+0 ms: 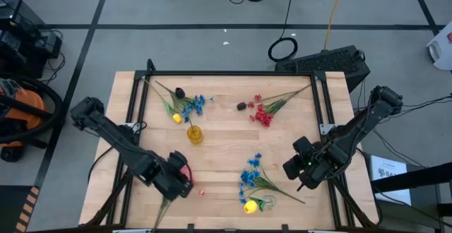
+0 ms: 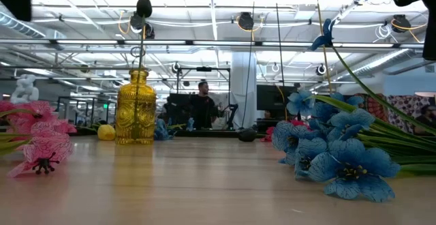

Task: Sort flowers into vase by color
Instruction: Put the pink flowers into the transparent vase

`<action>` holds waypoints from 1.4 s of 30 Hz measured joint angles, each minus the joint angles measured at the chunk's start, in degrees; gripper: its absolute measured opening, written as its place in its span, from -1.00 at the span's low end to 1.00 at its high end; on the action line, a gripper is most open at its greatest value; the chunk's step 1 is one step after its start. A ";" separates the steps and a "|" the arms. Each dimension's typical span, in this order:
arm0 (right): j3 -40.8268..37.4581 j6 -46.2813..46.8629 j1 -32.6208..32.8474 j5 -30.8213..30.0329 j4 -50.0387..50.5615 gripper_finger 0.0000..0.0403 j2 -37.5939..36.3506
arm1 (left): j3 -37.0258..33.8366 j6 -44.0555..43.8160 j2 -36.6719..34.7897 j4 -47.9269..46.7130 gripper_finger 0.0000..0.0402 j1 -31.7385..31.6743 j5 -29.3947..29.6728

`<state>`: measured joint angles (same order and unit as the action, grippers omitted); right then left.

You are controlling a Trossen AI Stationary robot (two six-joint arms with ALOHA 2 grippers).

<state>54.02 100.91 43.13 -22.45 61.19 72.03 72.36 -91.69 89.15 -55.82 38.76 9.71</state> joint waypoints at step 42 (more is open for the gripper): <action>0.00 -7.60 0.04 -4.79 -6.57 -0.98 0.00 | 0.66 -35.28 24.00 9.18 -0.16 18.95 -16.93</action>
<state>54.02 93.31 43.18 -27.24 54.62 72.03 73.01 -126.97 113.14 -46.64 57.72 -7.22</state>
